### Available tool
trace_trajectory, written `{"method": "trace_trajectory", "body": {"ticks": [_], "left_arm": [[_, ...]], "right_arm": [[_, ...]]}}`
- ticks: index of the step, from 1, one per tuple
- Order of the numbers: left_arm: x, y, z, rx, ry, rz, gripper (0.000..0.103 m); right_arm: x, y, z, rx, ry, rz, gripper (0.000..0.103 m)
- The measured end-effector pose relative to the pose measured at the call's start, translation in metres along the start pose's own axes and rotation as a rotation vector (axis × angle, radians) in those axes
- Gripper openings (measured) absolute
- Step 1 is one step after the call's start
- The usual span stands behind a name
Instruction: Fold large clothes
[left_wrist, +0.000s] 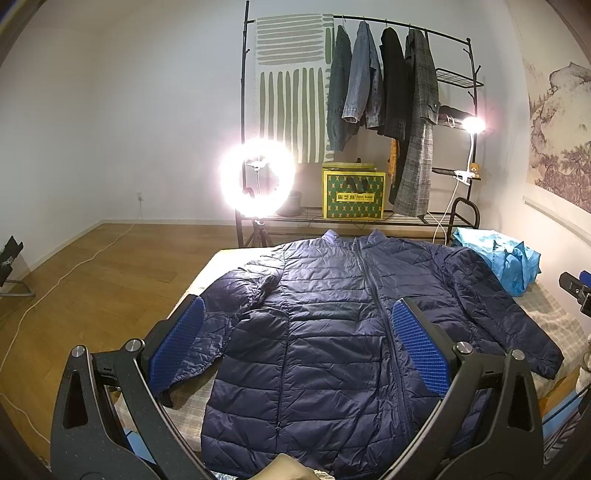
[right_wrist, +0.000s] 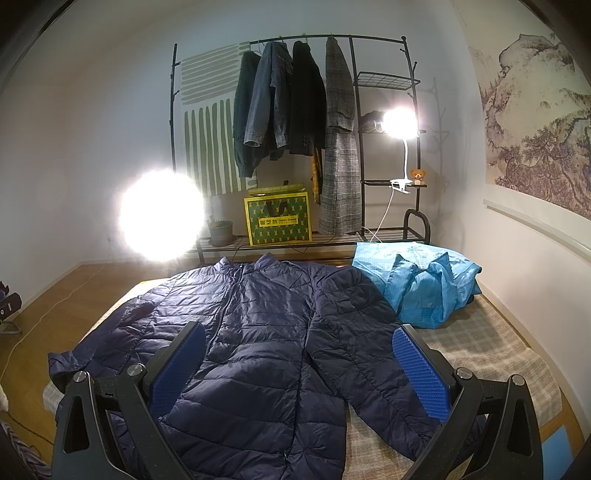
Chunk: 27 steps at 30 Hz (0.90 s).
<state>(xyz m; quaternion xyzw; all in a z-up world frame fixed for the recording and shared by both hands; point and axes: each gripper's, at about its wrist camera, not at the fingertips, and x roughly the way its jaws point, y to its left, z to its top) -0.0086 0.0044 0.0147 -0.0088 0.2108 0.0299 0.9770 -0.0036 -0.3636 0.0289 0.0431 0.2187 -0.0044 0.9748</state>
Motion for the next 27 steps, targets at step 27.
{"method": "trace_trajectory", "body": {"ticks": [27], "left_arm": [[0.012, 0.013, -0.013, -0.011, 0.016, 0.014, 0.103]], "right_arm": [[0.002, 0.003, -0.002, 0.0, 0.002, 0.002, 0.103]]}}
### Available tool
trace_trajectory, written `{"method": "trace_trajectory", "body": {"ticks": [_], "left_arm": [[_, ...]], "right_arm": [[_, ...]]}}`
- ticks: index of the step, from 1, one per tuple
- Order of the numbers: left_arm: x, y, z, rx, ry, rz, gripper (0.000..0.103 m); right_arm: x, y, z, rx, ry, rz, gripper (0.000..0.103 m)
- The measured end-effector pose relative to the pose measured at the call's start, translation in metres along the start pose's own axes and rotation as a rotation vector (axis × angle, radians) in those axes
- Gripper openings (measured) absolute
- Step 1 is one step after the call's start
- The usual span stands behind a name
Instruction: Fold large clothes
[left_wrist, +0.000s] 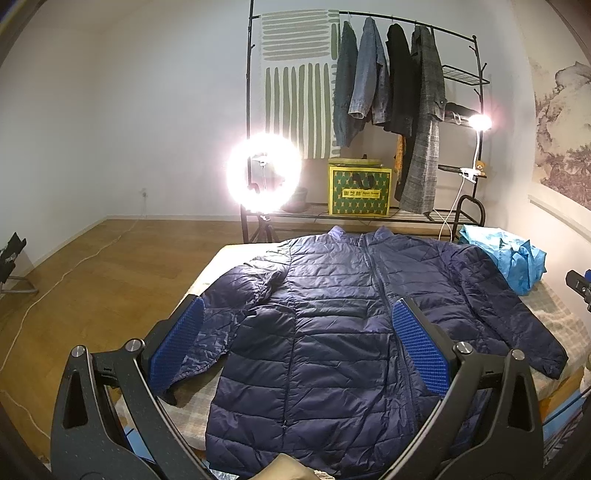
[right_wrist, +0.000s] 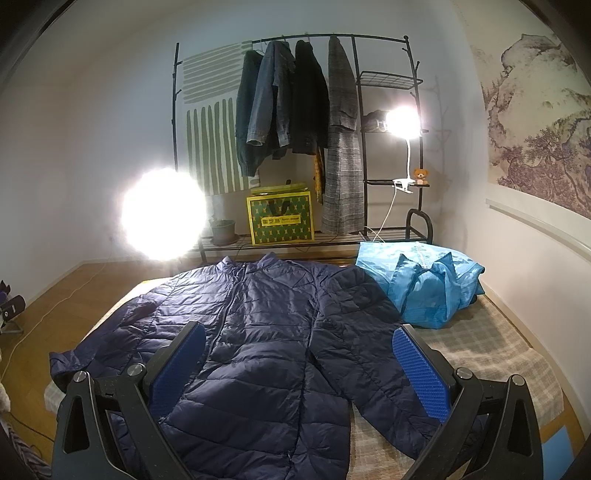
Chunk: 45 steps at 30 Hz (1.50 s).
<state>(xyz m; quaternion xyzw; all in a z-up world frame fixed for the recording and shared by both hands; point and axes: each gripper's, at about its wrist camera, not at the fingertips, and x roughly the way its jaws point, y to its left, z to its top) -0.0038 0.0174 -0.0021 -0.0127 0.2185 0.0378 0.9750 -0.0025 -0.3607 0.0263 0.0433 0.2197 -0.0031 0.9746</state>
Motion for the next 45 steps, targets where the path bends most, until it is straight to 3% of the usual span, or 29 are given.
{"method": "trace_trajectory", "body": {"ticks": [5, 15, 23, 28, 34, 39, 45], "left_arm": [[0.011, 0.021, -0.004, -0.055, 0.037, 0.027, 0.103], [0.048, 0.11, -0.021, -0.214, 0.096, 0.164, 0.103], [0.09, 0.174, -0.029, -0.283, 0.257, 0.205, 0.1], [0.117, 0.22, -0.047, -0.43, 0.38, 0.198, 0.089], [0.147, 0.257, -0.081, -0.591, 0.526, 0.156, 0.089], [0.178, 0.286, -0.118, -0.72, 0.659, 0.184, 0.088], [0.205, 0.306, -0.151, -0.853, 0.752, 0.195, 0.065]], "right_arm": [[0.0, 0.003, 0.0, 0.0, -0.006, -0.008, 0.103], [0.017, 0.031, 0.007, -0.032, -0.042, -0.012, 0.102], [0.035, 0.068, 0.029, -0.069, -0.06, 0.128, 0.102], [0.055, 0.095, 0.042, -0.104, -0.054, 0.206, 0.097], [0.092, 0.115, 0.038, -0.135, 0.006, 0.264, 0.091], [0.121, 0.116, 0.026, -0.115, 0.071, 0.265, 0.088], [0.139, 0.114, 0.028, -0.08, 0.103, 0.28, 0.087]]}}
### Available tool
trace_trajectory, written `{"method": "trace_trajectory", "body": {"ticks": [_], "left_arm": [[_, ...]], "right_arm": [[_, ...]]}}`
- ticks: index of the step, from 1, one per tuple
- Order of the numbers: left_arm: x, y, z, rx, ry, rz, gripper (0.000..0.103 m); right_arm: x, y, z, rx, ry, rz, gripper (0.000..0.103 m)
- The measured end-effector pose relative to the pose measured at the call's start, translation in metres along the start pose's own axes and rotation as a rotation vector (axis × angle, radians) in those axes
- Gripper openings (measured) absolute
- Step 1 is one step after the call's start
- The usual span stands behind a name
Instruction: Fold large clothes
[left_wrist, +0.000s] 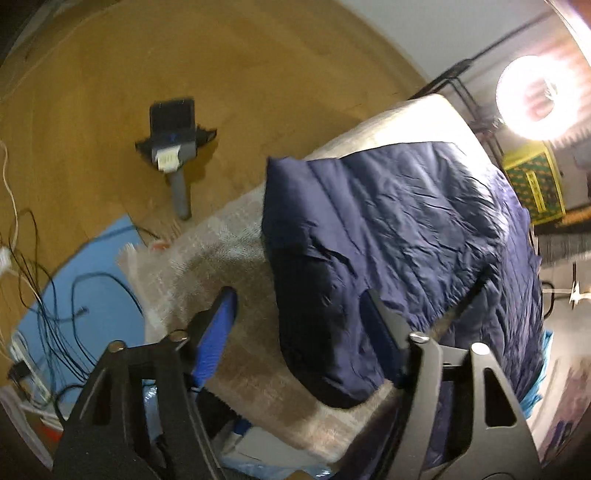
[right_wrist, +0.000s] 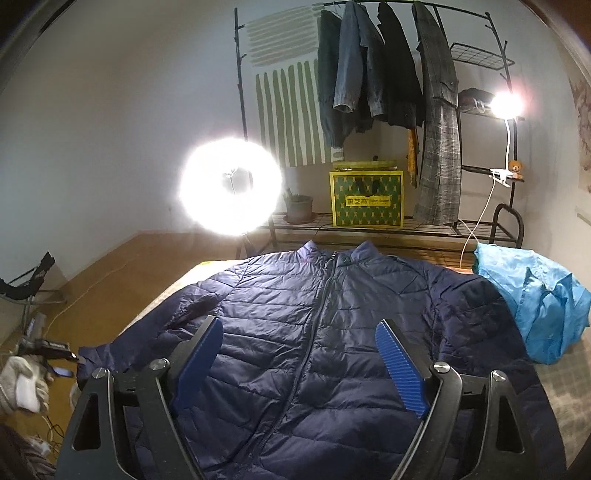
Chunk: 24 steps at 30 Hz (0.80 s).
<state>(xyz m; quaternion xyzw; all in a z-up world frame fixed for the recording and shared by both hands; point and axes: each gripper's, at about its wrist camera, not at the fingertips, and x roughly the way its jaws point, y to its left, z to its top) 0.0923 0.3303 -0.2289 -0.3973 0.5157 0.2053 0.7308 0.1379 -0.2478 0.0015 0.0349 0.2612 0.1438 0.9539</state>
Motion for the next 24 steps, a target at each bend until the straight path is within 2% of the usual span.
{"method": "trace_trajectory", "body": {"ticks": [2, 3, 4, 5, 6, 7, 10, 12, 16, 20, 24], "left_arm": [[0.009, 0.001, 0.003, -0.017, 0.023, -0.011, 0.057], [0.014, 0.0, 0.004, -0.021, 0.036, -0.022, 0.047], [0.018, -0.001, 0.006, -0.025, 0.044, -0.034, 0.03], [0.02, -0.003, 0.007, -0.03, 0.05, -0.045, 0.022], [0.02, -0.006, 0.009, -0.033, 0.05, -0.056, 0.009], [0.02, -0.009, 0.011, -0.038, 0.041, -0.071, 0.006], [0.001, -0.031, 0.016, -0.015, -0.03, -0.12, 0.004], [-0.024, -0.06, 0.017, 0.043, -0.109, -0.164, 0.004], [-0.067, -0.124, 0.011, 0.172, -0.237, -0.251, 0.004], [-0.084, -0.204, -0.01, 0.343, -0.29, -0.301, 0.003], [-0.07, -0.282, -0.039, 0.51, -0.273, -0.302, 0.003]], "right_arm": [[0.001, 0.0, 0.001, -0.001, 0.0, 0.003, 0.087], [0.001, 0.0, 0.001, -0.004, 0.001, 0.004, 0.087], [0.001, -0.001, 0.0, -0.006, 0.003, 0.005, 0.087], [0.001, -0.002, 0.0, -0.007, 0.004, 0.005, 0.087], [0.0, -0.004, 0.0, -0.008, 0.006, 0.003, 0.087], [0.0, -0.005, 0.0, -0.007, 0.008, -0.001, 0.087], [-0.001, -0.011, 0.0, 0.007, 0.014, -0.01, 0.087], [0.0, -0.016, 0.001, 0.016, 0.023, -0.016, 0.086], [0.011, -0.026, 0.0, 0.017, 0.069, -0.027, 0.076], [0.021, -0.036, -0.001, 0.049, 0.105, -0.013, 0.07], [0.028, -0.042, 0.001, 0.039, 0.103, -0.031, 0.068]]}}
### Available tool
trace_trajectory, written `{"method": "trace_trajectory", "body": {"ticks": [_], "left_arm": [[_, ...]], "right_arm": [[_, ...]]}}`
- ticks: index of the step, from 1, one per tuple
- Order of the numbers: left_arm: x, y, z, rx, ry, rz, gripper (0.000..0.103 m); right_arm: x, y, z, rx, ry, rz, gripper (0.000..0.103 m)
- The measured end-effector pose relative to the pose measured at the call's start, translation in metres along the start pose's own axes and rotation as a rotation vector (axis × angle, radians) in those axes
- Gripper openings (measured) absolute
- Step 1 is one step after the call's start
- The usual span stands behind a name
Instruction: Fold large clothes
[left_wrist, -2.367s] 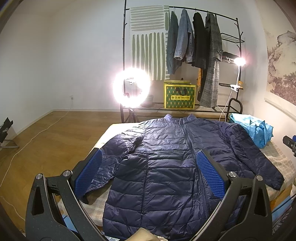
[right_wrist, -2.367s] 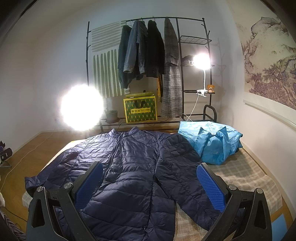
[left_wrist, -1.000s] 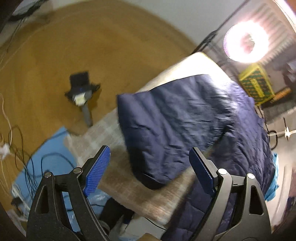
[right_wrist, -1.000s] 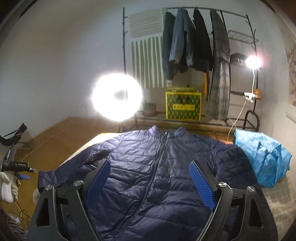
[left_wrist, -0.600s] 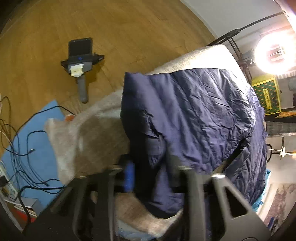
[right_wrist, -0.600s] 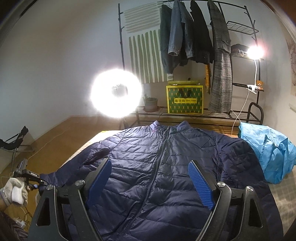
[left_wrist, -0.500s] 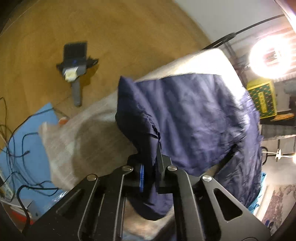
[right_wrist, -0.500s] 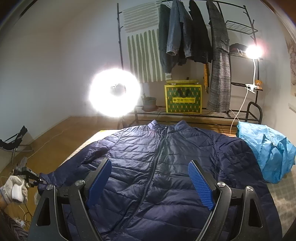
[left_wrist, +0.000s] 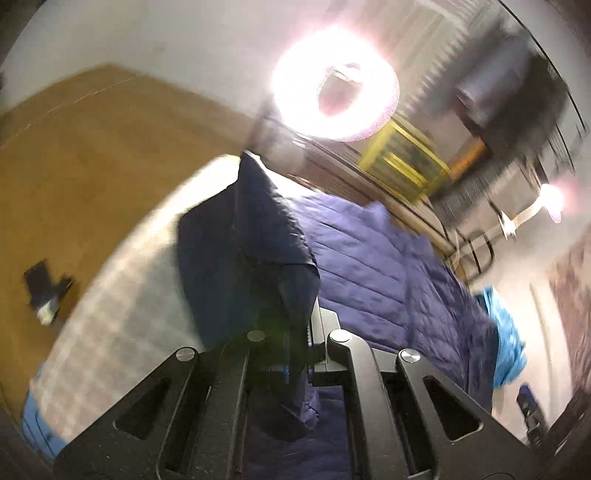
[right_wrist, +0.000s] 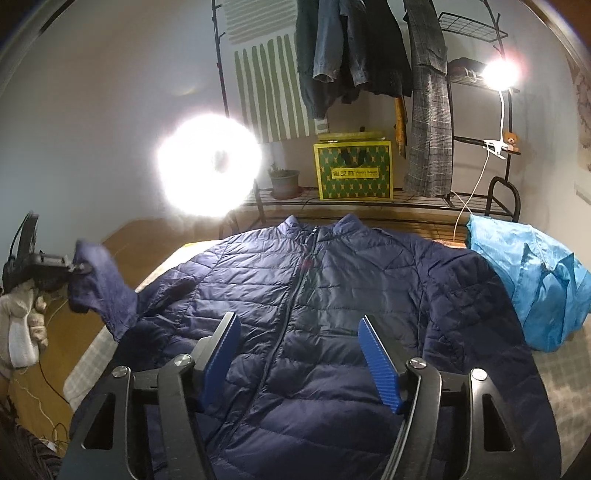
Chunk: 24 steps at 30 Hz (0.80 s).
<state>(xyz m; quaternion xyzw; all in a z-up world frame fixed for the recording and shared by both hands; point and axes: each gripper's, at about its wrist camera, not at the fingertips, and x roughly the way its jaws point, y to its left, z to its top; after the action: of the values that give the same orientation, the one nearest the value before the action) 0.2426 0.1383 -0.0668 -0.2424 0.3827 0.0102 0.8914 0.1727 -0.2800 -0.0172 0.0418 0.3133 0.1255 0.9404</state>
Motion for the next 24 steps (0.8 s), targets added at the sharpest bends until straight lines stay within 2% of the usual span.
{"method": "trace_trajectory", "body": {"ticks": [4, 8, 14, 15, 16, 18, 22, 24], "left_arm": [[0.057, -0.062, -0.012, 0.108, 0.091, -0.013, 0.003], [0.106, -0.107, -0.037, 0.197, 0.179, 0.0, 0.003], [0.147, -0.13, -0.064, 0.257, 0.296, 0.009, 0.004], [0.149, -0.129, -0.065, 0.26, 0.314, 0.003, 0.011], [0.148, -0.13, -0.065, 0.261, 0.333, -0.011, 0.024], [0.14, -0.131, -0.064, 0.245, 0.362, -0.073, 0.04], [0.095, -0.123, -0.048, 0.213, 0.33, -0.207, 0.041], [0.071, -0.111, -0.036, 0.199, 0.259, -0.199, 0.041]], "right_arm": [[0.008, -0.008, 0.004, 0.016, 0.003, -0.02, 0.066], [0.016, -0.019, 0.007, 0.053, 0.015, -0.027, 0.063], [0.028, -0.033, 0.008, 0.1, 0.044, -0.027, 0.062], [0.029, -0.033, 0.008, 0.102, 0.046, -0.029, 0.063], [0.029, -0.032, 0.008, 0.101, 0.046, -0.029, 0.063], [0.031, -0.031, 0.009, 0.101, 0.046, -0.026, 0.063], [0.039, -0.026, 0.014, 0.122, 0.058, 0.007, 0.064], [0.046, -0.018, 0.017, 0.121, 0.073, 0.04, 0.065]]}}
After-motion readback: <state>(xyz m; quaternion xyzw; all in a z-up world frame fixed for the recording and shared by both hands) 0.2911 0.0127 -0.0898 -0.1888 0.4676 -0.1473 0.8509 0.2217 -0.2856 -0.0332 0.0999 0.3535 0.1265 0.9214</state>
